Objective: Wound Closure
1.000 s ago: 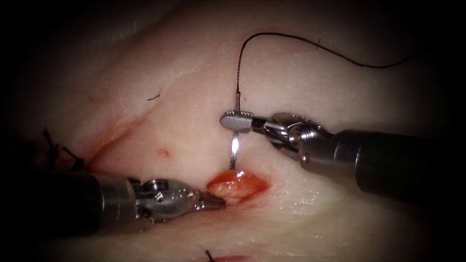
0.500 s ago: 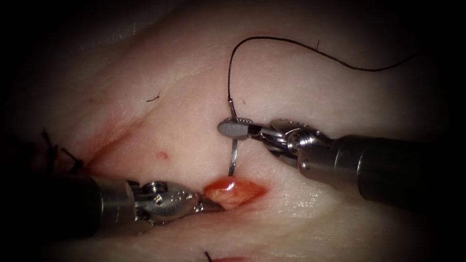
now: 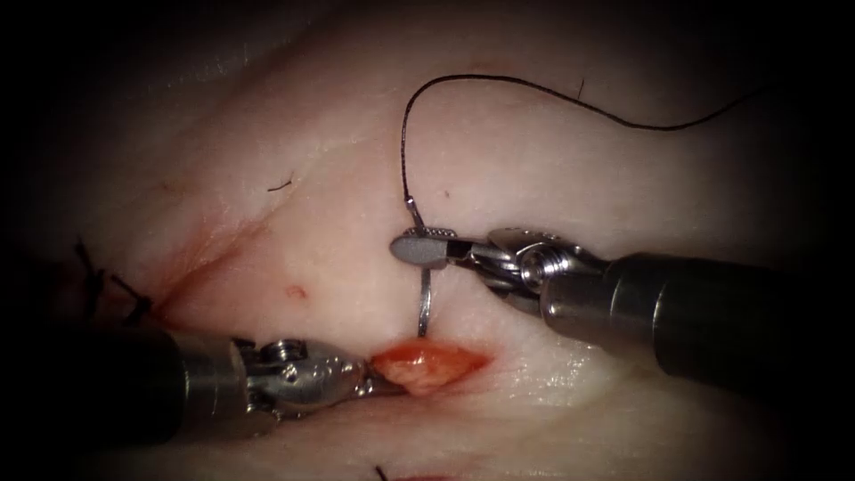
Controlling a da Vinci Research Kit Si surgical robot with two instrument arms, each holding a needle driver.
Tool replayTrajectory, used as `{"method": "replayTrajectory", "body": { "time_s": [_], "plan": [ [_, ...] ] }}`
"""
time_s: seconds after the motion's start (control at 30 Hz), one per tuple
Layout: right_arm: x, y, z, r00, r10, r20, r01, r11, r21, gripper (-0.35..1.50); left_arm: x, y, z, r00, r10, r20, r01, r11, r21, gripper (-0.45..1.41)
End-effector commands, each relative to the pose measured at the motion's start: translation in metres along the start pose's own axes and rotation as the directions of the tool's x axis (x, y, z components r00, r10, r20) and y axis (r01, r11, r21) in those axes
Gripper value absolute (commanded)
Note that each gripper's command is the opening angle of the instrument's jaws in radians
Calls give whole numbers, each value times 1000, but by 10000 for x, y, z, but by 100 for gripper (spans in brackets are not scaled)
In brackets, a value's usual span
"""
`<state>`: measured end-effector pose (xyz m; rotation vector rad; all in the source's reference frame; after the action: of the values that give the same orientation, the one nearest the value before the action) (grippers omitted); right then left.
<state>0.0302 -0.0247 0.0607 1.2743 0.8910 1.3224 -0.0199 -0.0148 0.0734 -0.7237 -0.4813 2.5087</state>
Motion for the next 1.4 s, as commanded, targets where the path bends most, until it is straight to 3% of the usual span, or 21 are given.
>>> {"method": "replayTrajectory", "body": {
  "time_s": [0.03, 0.43, 0.77, 1.4],
  "plan": [
    [2, 7, 10, 1000, 25, 7, -25, 1000, 6, -35, 1, 0, 7, 1000, 0, 0, 0, 1000, 1, -11],
    [-18, -1, 19, 985, 157, 76, -165, 980, 114, -35, 2, -1, 7, 1000, -2, 1, 2, 1000, 1, -17],
    [-25, -6, 17, 948, 299, 107, -315, 932, 180, -35, 2, -1, 6, 1000, -3, 1, 3, 1000, 4, -20],
    [-48, -25, 21, 928, 337, 161, -365, 909, 201, -35, 3, -2, 5, 1000, -5, 1, 5, 1000, 7, -23]
  ]
}}
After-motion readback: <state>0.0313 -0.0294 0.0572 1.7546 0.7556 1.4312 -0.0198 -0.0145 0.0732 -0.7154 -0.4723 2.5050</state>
